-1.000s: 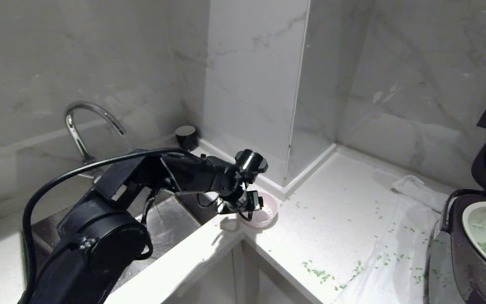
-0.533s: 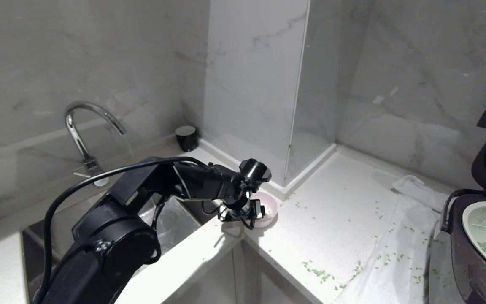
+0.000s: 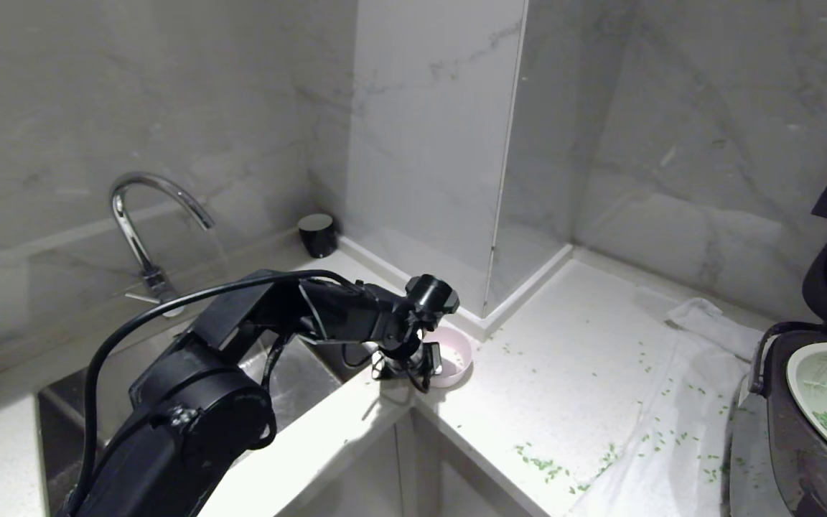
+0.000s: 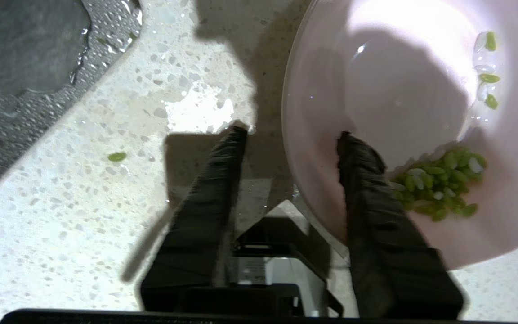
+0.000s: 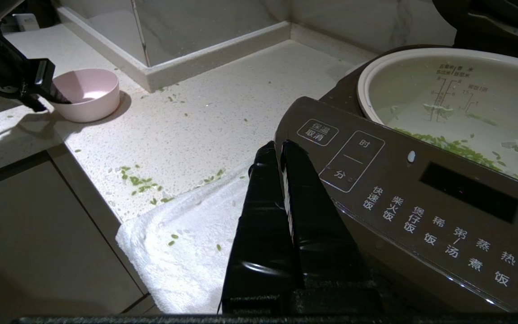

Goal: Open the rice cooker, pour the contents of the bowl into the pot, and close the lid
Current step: Pick up the bowl on the table

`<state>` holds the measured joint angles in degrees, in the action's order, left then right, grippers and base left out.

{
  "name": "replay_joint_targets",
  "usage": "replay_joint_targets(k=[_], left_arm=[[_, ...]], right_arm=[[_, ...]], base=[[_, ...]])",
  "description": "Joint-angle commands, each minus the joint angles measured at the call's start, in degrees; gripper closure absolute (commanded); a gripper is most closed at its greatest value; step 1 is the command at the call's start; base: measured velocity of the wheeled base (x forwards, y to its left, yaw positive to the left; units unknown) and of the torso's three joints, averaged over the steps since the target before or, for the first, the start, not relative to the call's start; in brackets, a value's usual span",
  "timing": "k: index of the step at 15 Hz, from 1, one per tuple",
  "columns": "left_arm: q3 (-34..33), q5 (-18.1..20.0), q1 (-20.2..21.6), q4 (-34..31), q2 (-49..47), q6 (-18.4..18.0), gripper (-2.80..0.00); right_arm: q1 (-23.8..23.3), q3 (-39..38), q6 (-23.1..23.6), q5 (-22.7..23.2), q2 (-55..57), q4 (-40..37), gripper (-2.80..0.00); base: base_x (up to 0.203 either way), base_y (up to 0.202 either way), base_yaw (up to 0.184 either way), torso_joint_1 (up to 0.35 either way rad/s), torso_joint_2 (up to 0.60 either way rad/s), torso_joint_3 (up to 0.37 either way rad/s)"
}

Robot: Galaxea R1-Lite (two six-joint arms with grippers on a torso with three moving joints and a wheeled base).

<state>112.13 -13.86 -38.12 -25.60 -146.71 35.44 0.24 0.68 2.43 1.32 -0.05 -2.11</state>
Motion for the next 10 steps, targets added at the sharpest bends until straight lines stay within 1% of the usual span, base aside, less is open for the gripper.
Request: replay_joint_targets(k=[1,7,10], left_arm=[[0.02,-0.11,-0.02,-0.24,-0.06,0.51,0.00],[-0.07,-0.11,0.02,-0.47,0.14,0.68,0.00],[-0.24,0.31,0.21,-2.24,1.53,1.48,0.00]], right_arm=[[0.02,0.02,0.04,0.00,-0.04,-0.06,0.00],[0.02,0.02,0.04,0.00,-0.04,0.00,0.00],[0.02,0.02,0.04,0.00,-0.04,0.00,0.00]], base=[[0.000,0.000,0.000,0.000,0.00,0.000],[0.000,0.000,0.000,0.000,0.00,0.000],[0.000,0.000,0.000,0.000,0.00,0.000]])
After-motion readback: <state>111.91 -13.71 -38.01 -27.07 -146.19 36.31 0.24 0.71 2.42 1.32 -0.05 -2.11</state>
